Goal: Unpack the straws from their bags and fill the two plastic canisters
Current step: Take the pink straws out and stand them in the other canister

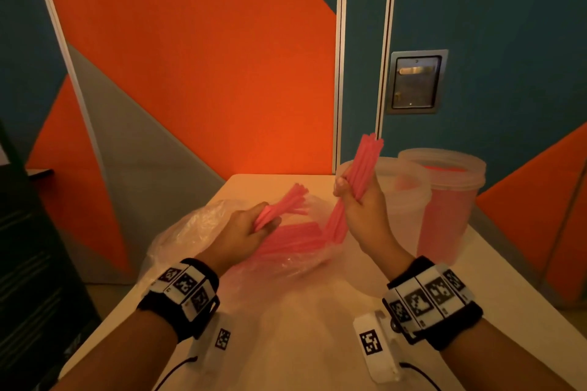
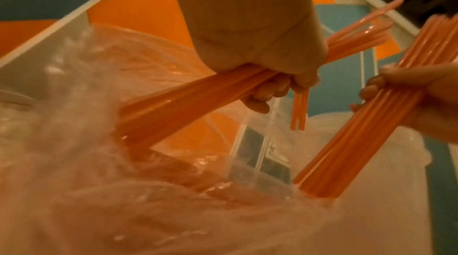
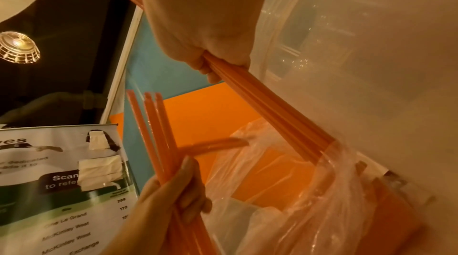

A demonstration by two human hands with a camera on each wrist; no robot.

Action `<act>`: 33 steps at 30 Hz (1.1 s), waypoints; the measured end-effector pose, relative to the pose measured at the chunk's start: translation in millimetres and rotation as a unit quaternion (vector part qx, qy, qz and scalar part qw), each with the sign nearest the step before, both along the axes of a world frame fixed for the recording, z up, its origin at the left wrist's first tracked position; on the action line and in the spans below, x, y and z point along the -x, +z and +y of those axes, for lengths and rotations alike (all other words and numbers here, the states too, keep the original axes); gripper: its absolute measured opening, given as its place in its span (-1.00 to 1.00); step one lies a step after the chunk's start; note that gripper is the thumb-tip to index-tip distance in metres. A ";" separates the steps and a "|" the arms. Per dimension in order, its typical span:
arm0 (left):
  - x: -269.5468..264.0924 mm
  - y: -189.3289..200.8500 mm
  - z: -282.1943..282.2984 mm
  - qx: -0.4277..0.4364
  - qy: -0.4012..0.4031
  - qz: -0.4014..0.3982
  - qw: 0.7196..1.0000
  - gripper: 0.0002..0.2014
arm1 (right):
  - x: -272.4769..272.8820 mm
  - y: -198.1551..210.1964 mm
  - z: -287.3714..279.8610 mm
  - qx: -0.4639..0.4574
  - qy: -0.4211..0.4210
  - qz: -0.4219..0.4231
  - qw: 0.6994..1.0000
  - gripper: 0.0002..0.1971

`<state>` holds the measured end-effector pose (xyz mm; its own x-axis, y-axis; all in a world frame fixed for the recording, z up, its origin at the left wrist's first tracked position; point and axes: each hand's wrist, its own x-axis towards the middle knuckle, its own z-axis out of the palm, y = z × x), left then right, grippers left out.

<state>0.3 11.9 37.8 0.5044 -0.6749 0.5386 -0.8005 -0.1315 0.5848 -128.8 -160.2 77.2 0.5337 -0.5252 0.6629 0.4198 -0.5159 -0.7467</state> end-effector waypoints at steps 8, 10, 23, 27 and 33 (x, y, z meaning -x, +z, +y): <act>46.2 37.4 -34.6 0.233 -0.032 0.049 0.971 -0.94 | 1.9 13.3 23.4 -0.008 0.043 -0.034 0.998 -0.95; 55.9 32.9 -45.5 0.222 -0.047 0.055 0.972 -0.91 | 4.6 17.6 27.2 -0.036 0.078 -0.051 0.995 -0.93; 104.7 -7.1 -98.6 0.165 -0.021 0.084 0.983 -0.49 | 22.2 12.4 17.3 -0.138 0.118 0.057 0.982 0.02; 112.1 -12.1 -106.7 0.172 -0.008 0.100 0.980 -0.54 | 24.0 7.6 16.5 -0.189 0.047 0.049 0.980 -0.50; 120.8 -15.5 -107.7 0.143 -0.012 0.096 0.985 -0.67 | 26.9 5.5 16.9 -0.230 -0.014 -0.002 0.973 -0.86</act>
<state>-120.5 -95.8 22.2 0.6011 -0.5228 0.6044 -0.6721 0.0784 0.7363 -155.7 -143.3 82.7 0.5130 -0.7810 0.3562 0.4132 -0.1390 -0.9000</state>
